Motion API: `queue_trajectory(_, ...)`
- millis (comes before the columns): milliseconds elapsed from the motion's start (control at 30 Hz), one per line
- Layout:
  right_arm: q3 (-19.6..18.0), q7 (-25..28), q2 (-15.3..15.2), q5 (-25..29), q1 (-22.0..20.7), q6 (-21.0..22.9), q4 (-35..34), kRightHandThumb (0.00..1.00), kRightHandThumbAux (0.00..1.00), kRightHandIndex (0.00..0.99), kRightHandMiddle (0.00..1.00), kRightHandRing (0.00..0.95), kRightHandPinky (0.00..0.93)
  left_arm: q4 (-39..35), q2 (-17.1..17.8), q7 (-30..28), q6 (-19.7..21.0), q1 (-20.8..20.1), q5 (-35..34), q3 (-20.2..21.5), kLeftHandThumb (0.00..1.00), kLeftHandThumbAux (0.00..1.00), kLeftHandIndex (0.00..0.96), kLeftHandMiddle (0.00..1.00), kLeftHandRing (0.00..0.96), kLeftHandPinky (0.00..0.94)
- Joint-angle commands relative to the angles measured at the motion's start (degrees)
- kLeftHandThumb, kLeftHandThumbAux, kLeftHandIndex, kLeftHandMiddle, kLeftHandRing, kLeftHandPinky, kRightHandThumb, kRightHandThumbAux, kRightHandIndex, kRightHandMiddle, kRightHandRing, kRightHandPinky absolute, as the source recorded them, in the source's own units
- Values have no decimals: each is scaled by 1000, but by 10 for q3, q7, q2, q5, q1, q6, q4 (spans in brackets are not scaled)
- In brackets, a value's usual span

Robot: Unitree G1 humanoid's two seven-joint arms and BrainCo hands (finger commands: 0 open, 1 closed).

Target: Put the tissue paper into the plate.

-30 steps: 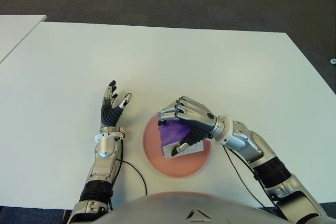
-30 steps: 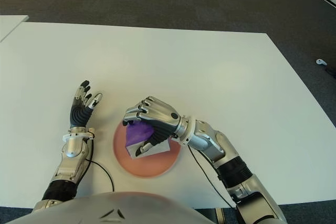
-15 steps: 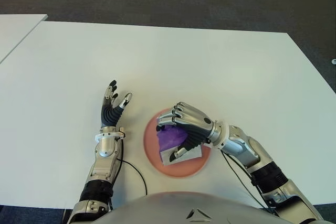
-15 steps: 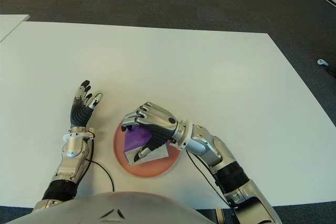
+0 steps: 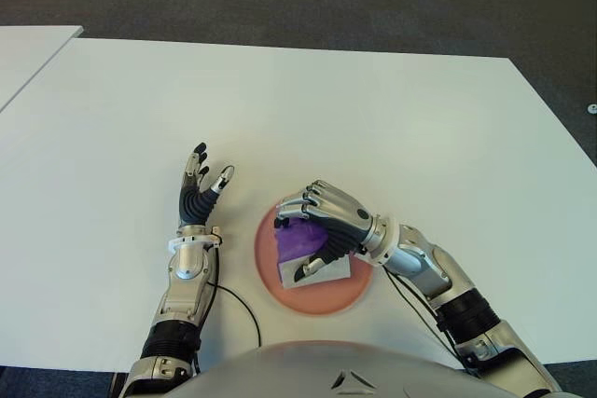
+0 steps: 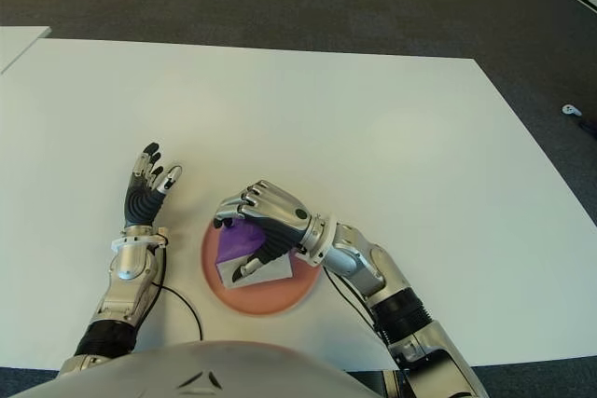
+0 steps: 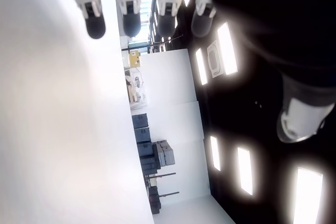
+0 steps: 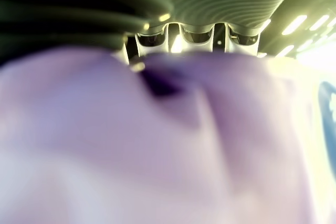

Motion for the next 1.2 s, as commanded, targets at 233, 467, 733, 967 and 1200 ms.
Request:
queue_trajectory(233,4,46,-15,-10,2,28,-17,271,593,116,164,139,126,16,7,-9,24,24,7,-4,0,470,0,0,0,0)
queue_trajectory(467,-7,14,-28,-92,-5,31,-29,66,494,9,15,11,10,13,10,-13,35,26,8,-7,0,462,0,0,0,0)
queue_trajectory(733,-8,-34,-22,-127,-4,38,-21,37,381,0,0,0,0,18,12,-22,38,22,0,-5,0,463,0,0,0,0)
queue_trajectory(967,-6,-53,-25,-127,-4,41,-15,47,326,0,0,0,0,22,13,-25,33,20,-2,-3,0,474,0,0,0,0)
queue_trajectory(1200,-8,-70,-28,-142,-6,47,-16,61,306,0,0,0,0,26,13,-22,28,20,-1,-2,0,481,0,0,0,0)
